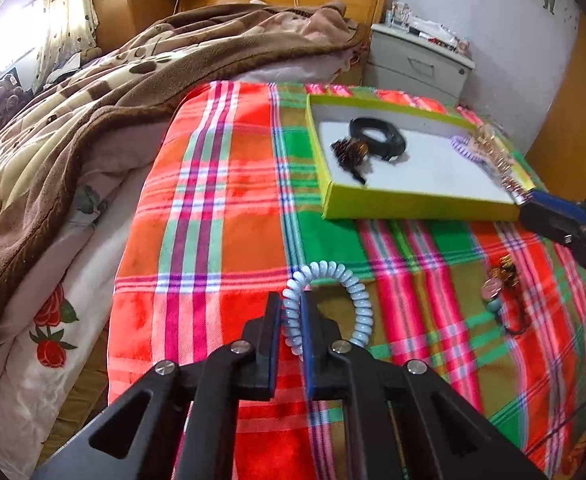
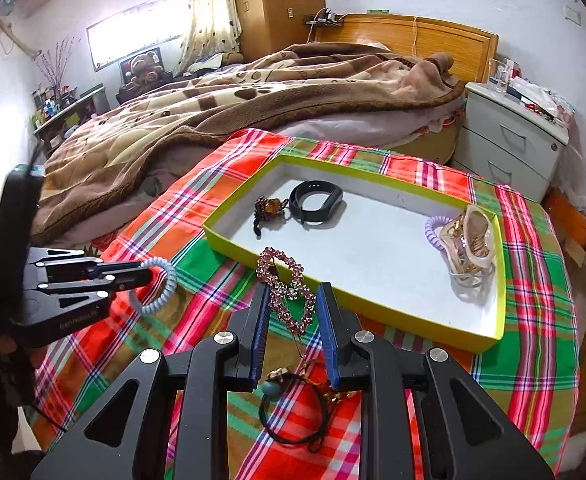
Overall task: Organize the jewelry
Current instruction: 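Carry both items into the box lid and open both tools to release them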
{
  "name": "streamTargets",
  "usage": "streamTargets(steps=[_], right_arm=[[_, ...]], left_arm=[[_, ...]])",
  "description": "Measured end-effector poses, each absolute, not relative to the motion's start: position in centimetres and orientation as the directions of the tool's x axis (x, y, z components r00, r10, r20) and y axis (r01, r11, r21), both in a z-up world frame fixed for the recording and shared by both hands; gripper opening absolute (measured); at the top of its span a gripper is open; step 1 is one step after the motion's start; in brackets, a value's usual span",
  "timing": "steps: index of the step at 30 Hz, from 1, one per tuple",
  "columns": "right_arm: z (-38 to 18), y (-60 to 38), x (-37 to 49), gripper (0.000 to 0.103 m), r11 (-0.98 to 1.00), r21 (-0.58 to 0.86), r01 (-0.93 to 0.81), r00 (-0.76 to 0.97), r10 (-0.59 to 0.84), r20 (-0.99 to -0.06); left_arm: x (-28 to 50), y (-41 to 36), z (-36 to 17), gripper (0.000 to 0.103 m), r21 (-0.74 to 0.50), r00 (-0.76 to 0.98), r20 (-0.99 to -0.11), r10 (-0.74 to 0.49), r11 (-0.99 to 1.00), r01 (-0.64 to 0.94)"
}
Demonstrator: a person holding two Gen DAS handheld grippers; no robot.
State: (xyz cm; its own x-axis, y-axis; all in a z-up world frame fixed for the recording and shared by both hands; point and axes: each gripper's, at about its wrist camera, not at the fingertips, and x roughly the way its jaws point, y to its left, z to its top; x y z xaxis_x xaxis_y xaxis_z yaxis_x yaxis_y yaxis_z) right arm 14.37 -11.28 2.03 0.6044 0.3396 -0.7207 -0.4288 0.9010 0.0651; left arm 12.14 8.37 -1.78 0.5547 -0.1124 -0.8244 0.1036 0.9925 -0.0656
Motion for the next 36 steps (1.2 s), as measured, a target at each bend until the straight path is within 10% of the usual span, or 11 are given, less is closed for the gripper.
streamTargets(steps=[36], right_arm=[[-0.5,-14.2,28.1,0.025,0.967,-0.023,-0.254,0.587,0.135,-0.798]], left_arm=[[23.2,0.4,-0.5,0.01,-0.198,0.532,-0.8,-0.278,0.959,0.203]])
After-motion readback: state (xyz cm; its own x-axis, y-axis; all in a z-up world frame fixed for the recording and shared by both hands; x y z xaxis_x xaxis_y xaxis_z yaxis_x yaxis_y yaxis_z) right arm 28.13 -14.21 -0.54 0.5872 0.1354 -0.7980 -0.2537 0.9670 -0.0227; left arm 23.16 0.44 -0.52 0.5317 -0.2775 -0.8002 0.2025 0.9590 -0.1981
